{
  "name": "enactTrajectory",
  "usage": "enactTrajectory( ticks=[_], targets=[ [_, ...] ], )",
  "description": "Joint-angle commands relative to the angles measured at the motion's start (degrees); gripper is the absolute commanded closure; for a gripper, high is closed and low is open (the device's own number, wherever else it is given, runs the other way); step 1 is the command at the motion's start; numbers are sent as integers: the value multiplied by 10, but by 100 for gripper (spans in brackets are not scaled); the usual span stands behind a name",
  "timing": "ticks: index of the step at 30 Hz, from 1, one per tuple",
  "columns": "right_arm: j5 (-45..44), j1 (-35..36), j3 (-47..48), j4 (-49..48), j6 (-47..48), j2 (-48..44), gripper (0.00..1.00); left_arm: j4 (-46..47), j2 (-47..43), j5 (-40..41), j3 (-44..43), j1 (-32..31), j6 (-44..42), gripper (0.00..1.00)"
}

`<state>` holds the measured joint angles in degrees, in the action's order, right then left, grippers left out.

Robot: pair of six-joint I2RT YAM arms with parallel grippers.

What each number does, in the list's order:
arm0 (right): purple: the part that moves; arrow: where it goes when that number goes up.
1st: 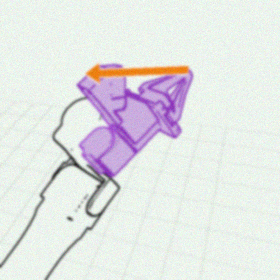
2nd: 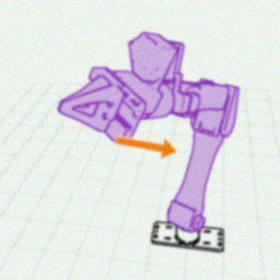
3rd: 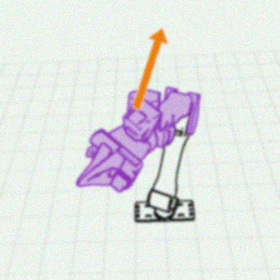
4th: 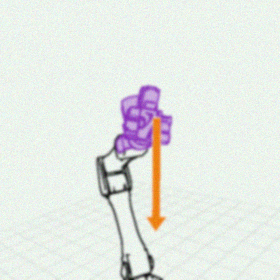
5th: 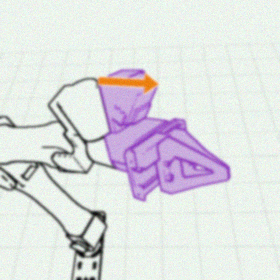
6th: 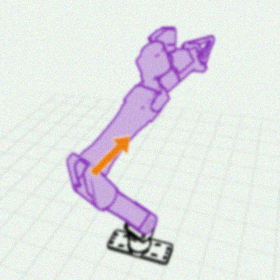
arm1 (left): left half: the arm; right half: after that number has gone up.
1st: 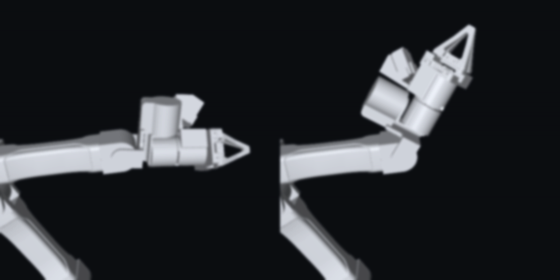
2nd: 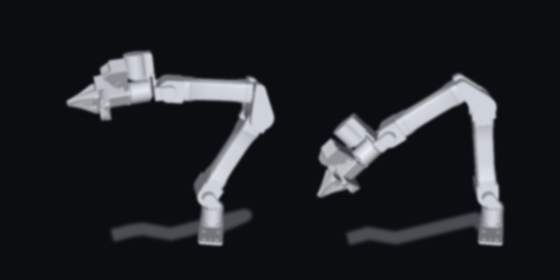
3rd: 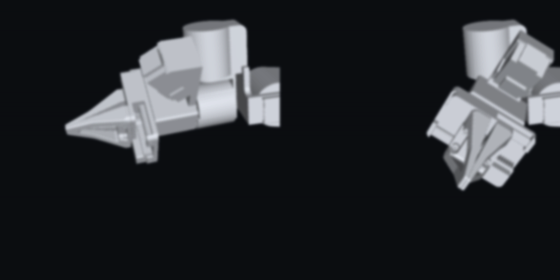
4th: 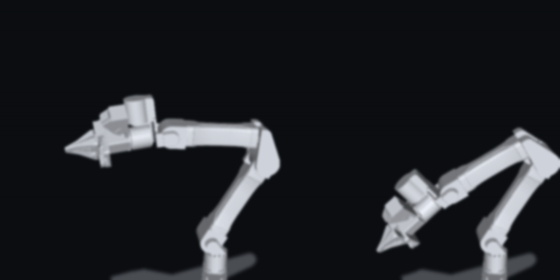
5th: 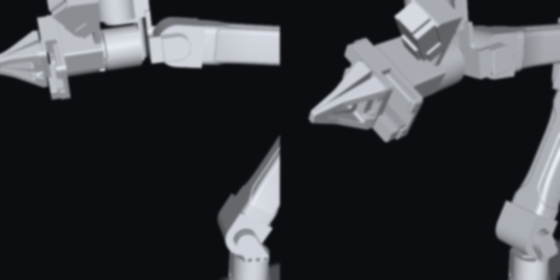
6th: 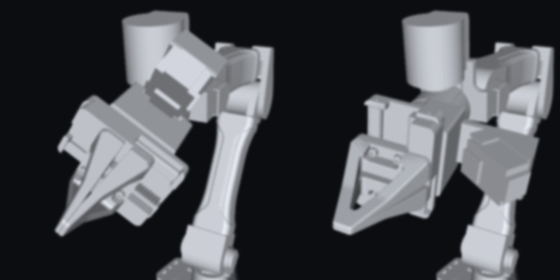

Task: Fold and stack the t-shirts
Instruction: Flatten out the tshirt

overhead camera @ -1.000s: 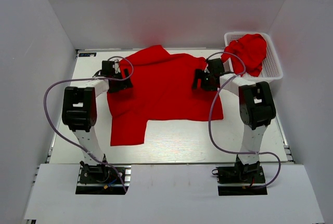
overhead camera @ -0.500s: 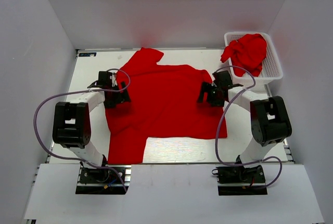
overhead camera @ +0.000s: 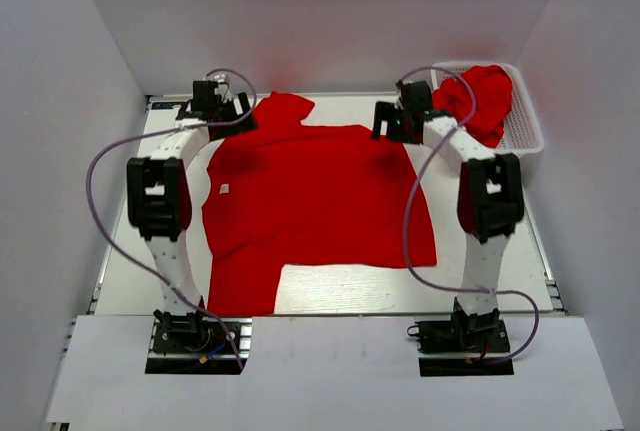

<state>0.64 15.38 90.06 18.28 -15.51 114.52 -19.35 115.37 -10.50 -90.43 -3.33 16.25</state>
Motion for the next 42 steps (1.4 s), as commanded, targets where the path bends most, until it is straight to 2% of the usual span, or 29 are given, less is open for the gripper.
enactTrajectory(
  ticks=[1,2,5,11,17,23,26,31,36,38,42],
  targets=[
    [18,-3,128,34,24,82,10,6,75,-44,-78,-1,-31,1],
    [21,-3,149,38,24,113,10,0,96,-54,-130,-1,-32,1],
    [30,-5,258,50,27,176,10,12,165,-94,-201,-1,-40,1],
    [59,-12,321,33,15,249,10,67,223,-138,-229,-6,-40,1],
    [105,-21,305,34,-6,266,10,56,243,-128,-229,-6,-40,1],
    [125,-27,282,31,-9,262,10,34,243,-94,-182,-6,-40,1],
    [118,-28,282,32,-8,260,10,22,232,-74,-157,-6,-35,1],
    [46,-32,267,37,12,243,10,14,215,-58,-118,-1,-35,1],
    [11,-39,269,36,20,221,10,14,215,-52,-118,-1,-35,1],
    [-32,-37,262,38,21,209,10,14,215,-52,-118,-1,-35,1],
    [-18,-47,243,36,15,200,10,14,215,-52,-118,-1,-35,1]
  ],
)
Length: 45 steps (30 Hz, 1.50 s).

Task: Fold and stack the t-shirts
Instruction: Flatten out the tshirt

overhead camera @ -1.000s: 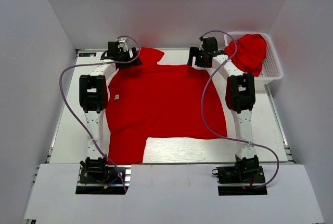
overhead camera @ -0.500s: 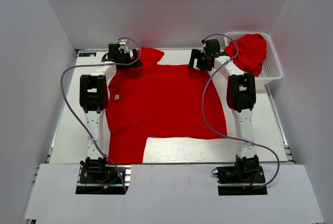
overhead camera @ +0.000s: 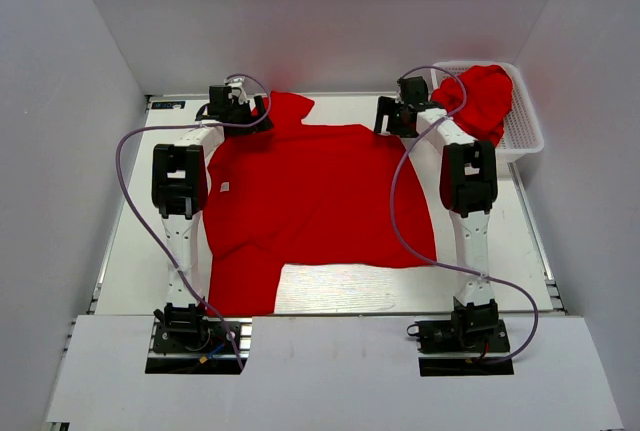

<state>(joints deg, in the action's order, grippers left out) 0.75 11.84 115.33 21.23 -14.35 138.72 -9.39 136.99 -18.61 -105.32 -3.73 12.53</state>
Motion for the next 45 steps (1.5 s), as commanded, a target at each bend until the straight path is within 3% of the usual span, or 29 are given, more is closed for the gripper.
enactTrajectory(
  ticks=[1,8,11,15,16,17,22,30,40,41,45],
  targets=[
    [-14,-12,-11,7,2,-43,10,-85,-1,29,31,3,2,1],
    [39,-16,-34,21,17,-55,18,-85,-1,34,31,3,2,1],
    [52,-12,-39,29,42,-51,28,-85,-1,34,31,3,2,1],
    [51,-15,-34,31,49,-43,54,-85,-1,39,36,3,2,1],
    [44,-13,-36,22,51,-42,72,-85,-1,39,36,3,2,1],
    [39,-12,-38,17,46,-44,79,-85,-1,39,36,3,2,1],
    [-48,-17,-45,-41,0,-46,100,-85,-1,39,56,8,2,1],
    [-192,-17,-95,-86,-51,-92,100,-80,-12,69,67,14,8,1],
    [-219,-26,-92,-76,-65,-91,100,-85,6,74,39,14,14,1],
    [-200,-27,-79,-73,-60,-83,94,-85,6,74,32,14,14,1],
    [-146,-20,-62,-60,-33,-78,30,-85,17,53,10,14,19,1]
  ],
)
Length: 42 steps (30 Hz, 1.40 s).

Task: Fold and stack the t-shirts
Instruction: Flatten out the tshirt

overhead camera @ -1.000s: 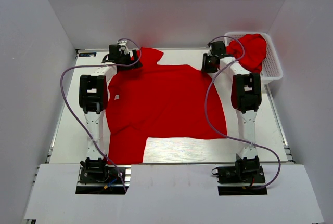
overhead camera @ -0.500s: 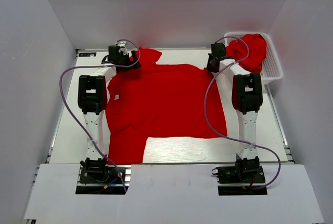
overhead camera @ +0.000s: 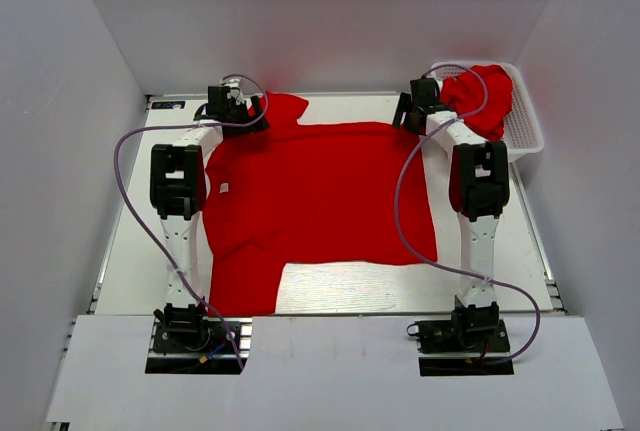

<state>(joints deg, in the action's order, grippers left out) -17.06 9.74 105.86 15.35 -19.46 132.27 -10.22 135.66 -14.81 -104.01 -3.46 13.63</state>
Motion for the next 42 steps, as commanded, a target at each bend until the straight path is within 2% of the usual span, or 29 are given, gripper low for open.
enactTrajectory(
  ticks=[1,3,9,19,22,29,32,33,37,42],
  targets=[
    [63,2,31,-14,36,-21,10,-71,30,8,-3,11,8,1],
    [138,4,21,-31,44,-28,10,-64,30,-10,-8,11,8,1],
    [241,27,8,-51,86,-55,10,-52,30,-23,-15,11,8,1],
    [234,41,-49,-31,42,-40,10,-52,30,-10,-8,11,13,1],
    [235,39,-39,-23,32,-15,10,-72,53,3,-37,11,18,1],
    [224,34,74,6,25,67,10,-110,145,14,-177,11,37,1],
    [229,30,136,2,29,112,10,-110,204,14,-258,11,48,1],
    [230,28,147,-3,28,128,10,-83,214,14,-279,11,56,1],
    [255,22,202,-54,23,169,10,-13,240,6,-296,11,75,1],
    [285,21,223,-76,71,149,10,22,215,-8,-311,11,75,1]
  ],
)
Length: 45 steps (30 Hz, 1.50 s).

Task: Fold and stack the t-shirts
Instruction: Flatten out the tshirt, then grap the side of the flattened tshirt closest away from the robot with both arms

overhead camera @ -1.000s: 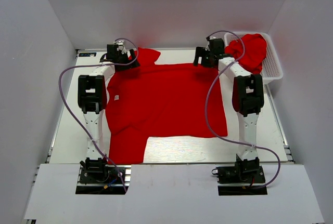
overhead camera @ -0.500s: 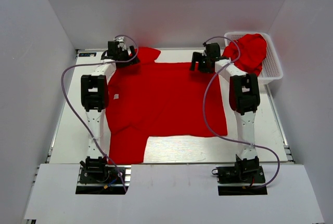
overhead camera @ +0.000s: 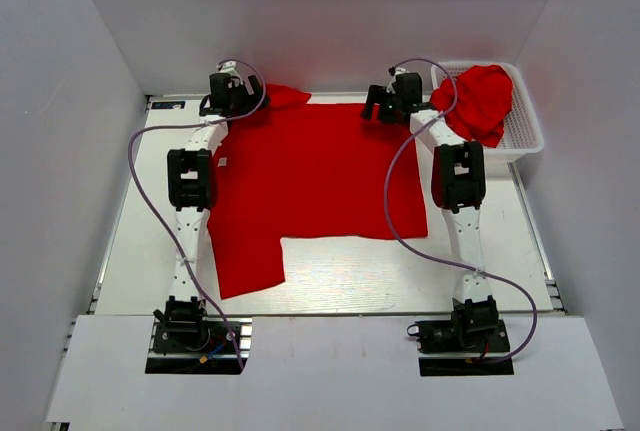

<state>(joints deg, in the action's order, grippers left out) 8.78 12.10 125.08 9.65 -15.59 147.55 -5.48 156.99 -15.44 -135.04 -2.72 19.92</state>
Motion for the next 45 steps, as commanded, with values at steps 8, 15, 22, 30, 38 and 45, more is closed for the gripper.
enactTrajectory(
  ticks=[8,15,22,30,38,45],
  targets=[
    [54,6,-57,31,134,-164,10,-60,-162,-7,62,3,-18,1],
    [3,35,-234,101,116,-348,10,-191,-450,74,332,-10,-2,1],
    [-145,51,-491,69,-19,-535,10,-278,-705,114,710,-21,104,1],
    [-230,48,-692,16,-95,-677,10,-442,-952,124,934,-33,198,1],
    [-231,43,-698,28,-102,-675,10,-523,-988,74,1024,-38,227,1],
    [-208,41,-694,28,-101,-657,10,-523,-980,91,1031,-43,255,8]
  ],
)
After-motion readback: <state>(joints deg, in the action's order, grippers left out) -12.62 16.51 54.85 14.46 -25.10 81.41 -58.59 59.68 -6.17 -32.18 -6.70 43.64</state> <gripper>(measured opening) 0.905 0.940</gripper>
